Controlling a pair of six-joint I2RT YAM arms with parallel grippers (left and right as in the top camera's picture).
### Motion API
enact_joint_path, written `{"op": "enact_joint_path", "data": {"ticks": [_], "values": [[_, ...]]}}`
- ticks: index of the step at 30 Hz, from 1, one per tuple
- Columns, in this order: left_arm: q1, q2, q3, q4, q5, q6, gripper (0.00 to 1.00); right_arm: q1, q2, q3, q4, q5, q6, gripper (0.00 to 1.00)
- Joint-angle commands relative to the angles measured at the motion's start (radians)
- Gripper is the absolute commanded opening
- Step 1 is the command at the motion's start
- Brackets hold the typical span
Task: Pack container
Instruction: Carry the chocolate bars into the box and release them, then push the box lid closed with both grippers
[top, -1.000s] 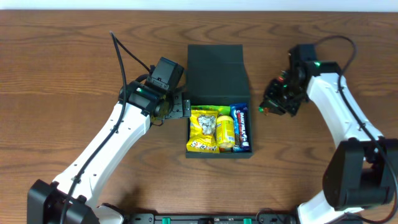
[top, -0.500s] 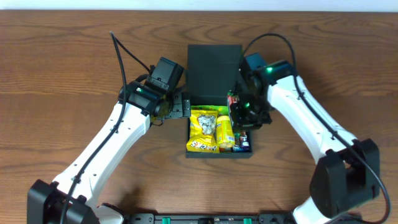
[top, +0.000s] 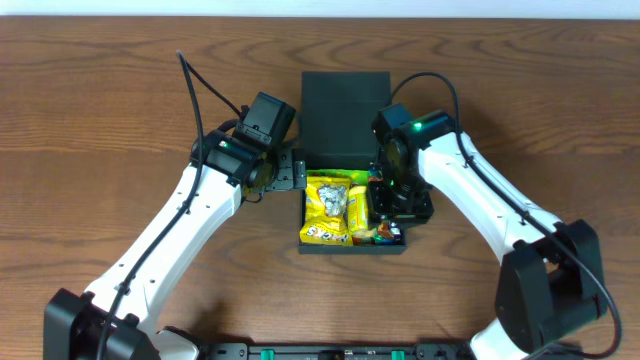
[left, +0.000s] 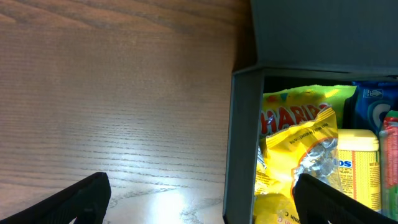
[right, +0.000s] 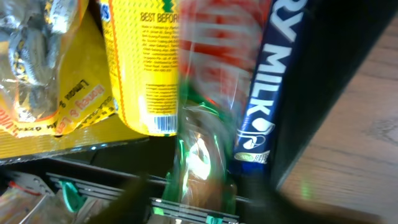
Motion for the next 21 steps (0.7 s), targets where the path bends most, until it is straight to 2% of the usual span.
{"op": "enact_joint_path", "data": {"ticks": [1,7,8,9,10,11,14,15,17,21], "values": [[0.003,-0.002,0.013,-0.005,-0.015,0.018,0.95,0.001,-0.002,-0.005,-0.004,0.050,0.018,0.73],[0.003,-0.002,0.013,0.029,-0.014,0.018,0.95,-0.019,-0.005,0.061,-0.061,0.049,-0.015,0.59],[0.003,-0.002,0.013,0.042,-0.015,0.021,0.95,-0.022,-0.011,0.087,-0.071,0.049,-0.026,0.52],[0.003,-0.002,0.013,0.054,-0.014,0.030,0.95,-0.024,-0.020,0.104,-0.071,0.050,-0.036,0.41],[0.003,-0.002,0.013,0.064,-0.014,0.048,0.95,-0.029,-0.033,0.121,-0.066,0.062,-0.042,0.25],[0.003,-0.002,0.013,0.070,-0.015,0.066,1.00,-0.035,-0.045,0.130,-0.055,0.085,-0.042,0.02],[0.006,-0.002,0.013,0.087,-0.031,0.078,0.22,-0.072,-0.084,0.134,0.002,0.231,-0.017,0.01],[0.008,-0.001,0.013,0.097,-0.043,0.077,0.06,-0.088,-0.087,0.134,0.014,0.292,-0.002,0.02],[0.020,0.003,0.013,0.129,-0.063,0.078,0.06,-0.126,-0.084,0.130,0.034,0.395,0.019,0.01],[0.029,0.002,0.013,0.139,-0.062,0.089,0.06,-0.195,-0.077,0.123,0.072,0.411,0.035,0.02]]}}
